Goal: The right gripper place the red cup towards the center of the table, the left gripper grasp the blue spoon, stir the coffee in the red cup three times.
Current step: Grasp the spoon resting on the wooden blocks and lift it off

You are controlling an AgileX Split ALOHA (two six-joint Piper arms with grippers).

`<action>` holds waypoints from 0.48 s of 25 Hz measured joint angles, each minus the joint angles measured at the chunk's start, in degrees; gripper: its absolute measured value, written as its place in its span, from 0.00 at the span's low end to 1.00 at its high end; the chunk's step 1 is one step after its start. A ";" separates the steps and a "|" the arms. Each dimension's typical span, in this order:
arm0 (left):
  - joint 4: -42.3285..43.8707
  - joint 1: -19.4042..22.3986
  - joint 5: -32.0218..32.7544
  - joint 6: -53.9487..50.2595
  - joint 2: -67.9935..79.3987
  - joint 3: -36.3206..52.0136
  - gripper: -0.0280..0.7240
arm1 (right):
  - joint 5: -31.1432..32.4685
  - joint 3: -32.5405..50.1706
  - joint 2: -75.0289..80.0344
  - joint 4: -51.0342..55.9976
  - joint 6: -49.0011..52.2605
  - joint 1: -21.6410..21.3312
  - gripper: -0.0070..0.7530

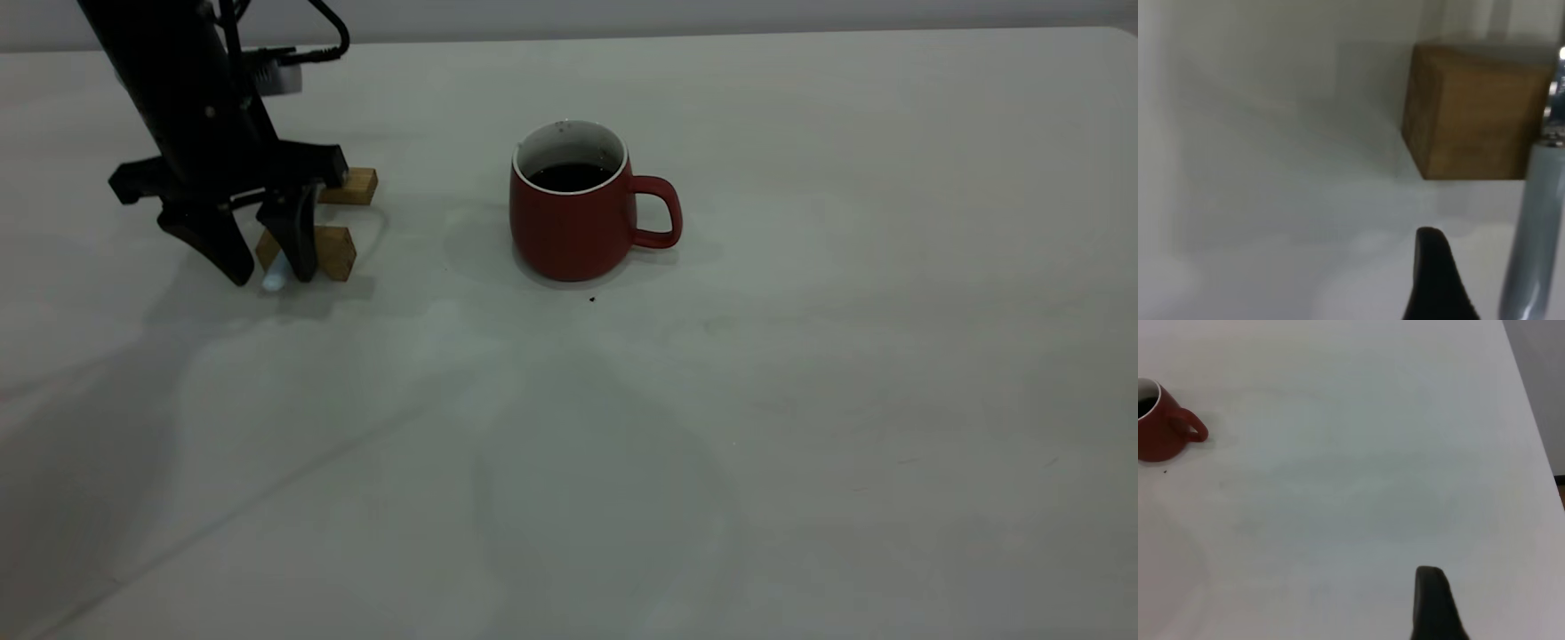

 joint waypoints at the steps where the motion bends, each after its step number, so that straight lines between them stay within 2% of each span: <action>1: 0.00 0.00 -0.05 0.00 0.28 0.00 0.75 | 0.00 0.00 0.00 0.00 0.00 0.00 0.68; 8: -0.06 0.00 -1.67 -0.06 2.13 0.00 0.73 | 0.00 0.00 0.00 0.00 0.00 0.00 0.68; 12: -0.13 0.00 -1.92 -0.06 2.34 0.00 0.66 | 0.00 0.00 0.00 0.00 0.00 0.00 0.68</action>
